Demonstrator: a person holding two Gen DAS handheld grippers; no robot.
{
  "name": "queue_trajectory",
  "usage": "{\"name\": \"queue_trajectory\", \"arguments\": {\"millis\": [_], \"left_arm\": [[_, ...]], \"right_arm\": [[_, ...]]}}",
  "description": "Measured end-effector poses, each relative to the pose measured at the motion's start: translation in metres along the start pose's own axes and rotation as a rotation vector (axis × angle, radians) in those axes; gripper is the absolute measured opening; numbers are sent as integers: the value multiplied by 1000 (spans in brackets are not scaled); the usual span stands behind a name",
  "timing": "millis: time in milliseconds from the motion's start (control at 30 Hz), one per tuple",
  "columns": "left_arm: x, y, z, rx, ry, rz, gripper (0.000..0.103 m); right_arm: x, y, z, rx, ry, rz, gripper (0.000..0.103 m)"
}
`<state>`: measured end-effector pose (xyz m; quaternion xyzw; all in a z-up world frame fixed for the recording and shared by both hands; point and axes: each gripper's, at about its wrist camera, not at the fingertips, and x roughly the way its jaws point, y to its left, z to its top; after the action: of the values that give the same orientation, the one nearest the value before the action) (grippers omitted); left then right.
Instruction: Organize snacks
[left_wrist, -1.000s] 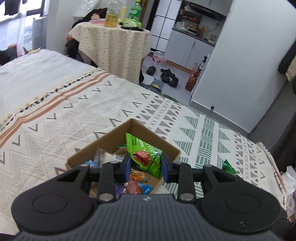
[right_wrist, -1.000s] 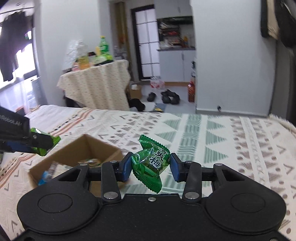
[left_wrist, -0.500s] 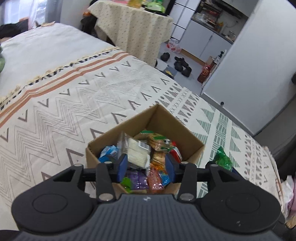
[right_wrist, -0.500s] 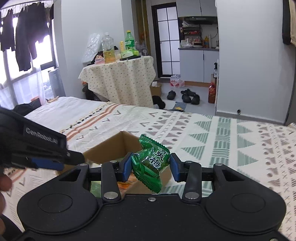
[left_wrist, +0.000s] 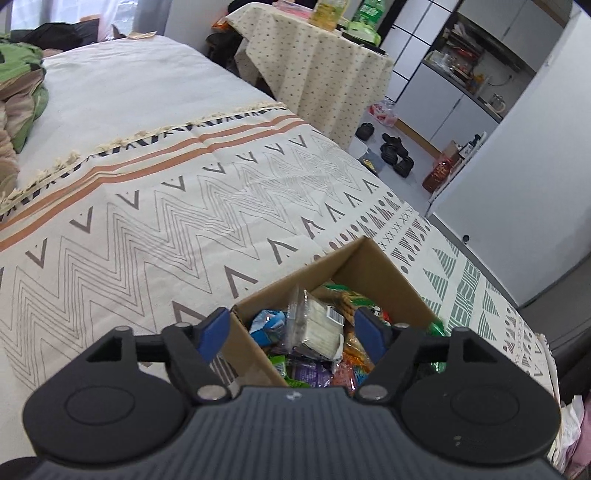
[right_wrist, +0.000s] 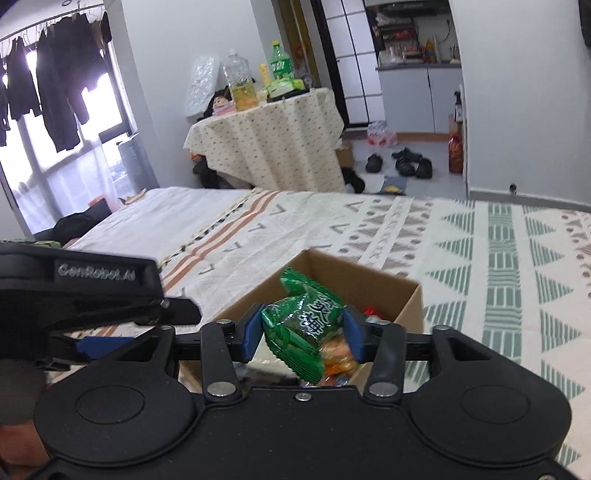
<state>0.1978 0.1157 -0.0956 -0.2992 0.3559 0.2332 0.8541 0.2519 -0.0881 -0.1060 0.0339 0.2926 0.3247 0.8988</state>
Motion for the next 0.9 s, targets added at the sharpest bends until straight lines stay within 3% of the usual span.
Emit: {"name": "queue_trajectory", "arguments": {"millis": [400,533,900], "left_arm": [[-24,-2,7,4,27,-4,87],[-36,-12,5,65,31,27,89],[-68,-32,-6,206,67,22,94]], "right_arm": [[-37,-19,11,148,-13,-74,55],[-51,-22,13,163,-11,-80,58],[-104,-41,10,235,-17,-146,62]]}}
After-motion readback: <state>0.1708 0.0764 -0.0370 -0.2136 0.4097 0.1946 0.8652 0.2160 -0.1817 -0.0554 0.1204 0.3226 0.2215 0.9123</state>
